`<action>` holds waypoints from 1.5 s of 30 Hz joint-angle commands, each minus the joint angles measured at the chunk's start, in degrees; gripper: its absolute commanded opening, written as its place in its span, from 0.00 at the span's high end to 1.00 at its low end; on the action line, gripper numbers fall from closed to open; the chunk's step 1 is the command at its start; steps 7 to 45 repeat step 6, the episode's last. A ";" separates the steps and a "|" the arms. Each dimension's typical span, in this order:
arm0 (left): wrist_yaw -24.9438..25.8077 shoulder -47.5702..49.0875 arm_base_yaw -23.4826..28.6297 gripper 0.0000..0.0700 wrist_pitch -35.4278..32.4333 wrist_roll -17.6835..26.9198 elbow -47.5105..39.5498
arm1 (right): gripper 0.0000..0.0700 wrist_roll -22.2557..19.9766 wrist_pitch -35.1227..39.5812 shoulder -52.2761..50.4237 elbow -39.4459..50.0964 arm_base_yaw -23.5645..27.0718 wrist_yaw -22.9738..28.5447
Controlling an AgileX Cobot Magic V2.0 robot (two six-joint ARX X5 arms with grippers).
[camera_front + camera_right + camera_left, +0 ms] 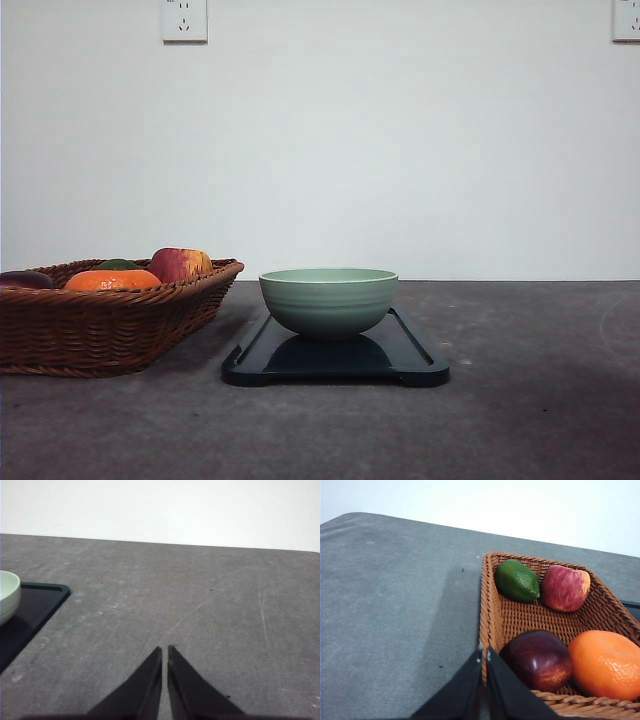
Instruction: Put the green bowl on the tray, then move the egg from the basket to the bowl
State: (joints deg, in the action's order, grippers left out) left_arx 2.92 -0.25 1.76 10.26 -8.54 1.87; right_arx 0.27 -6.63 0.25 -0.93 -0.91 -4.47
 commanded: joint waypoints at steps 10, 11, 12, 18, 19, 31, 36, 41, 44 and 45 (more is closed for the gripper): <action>-0.04 0.02 0.15 1.00 0.42 0.31 -1.07 | 0.98 0.61 0.63 -0.04 0.24 0.01 0.04; -0.04 0.02 0.15 1.00 0.42 0.31 -1.07 | 0.98 0.61 0.63 -0.04 0.24 0.01 0.04; -0.04 0.02 0.15 1.00 0.42 0.31 -1.07 | 0.98 0.61 0.63 -0.04 0.24 0.01 0.04; -0.04 0.02 0.15 1.00 0.42 0.31 -1.07 | 0.98 0.61 0.63 -0.04 0.24 0.01 0.04; -0.04 0.02 0.15 1.00 0.42 0.31 -1.07 | 0.98 0.61 0.63 -0.04 0.24 0.01 0.04; -0.04 0.02 0.15 1.00 0.42 0.31 -1.07 | 0.98 0.61 0.63 -0.04 0.24 0.01 0.04; -0.04 0.02 0.15 1.00 0.42 0.31 -1.07 | 0.98 0.61 0.63 -0.04 0.24 0.01 0.04; -0.04 0.02 0.15 1.00 0.42 0.31 -1.07 | 0.98 0.61 0.63 -0.04 0.24 0.01 0.04; -0.04 0.02 0.15 1.00 0.42 0.31 -1.07 | 0.98 0.61 0.63 -0.04 0.24 0.01 0.04; -0.04 0.02 0.15 1.00 0.42 0.31 -1.07 | 0.98 0.61 0.63 -0.04 0.24 0.01 0.04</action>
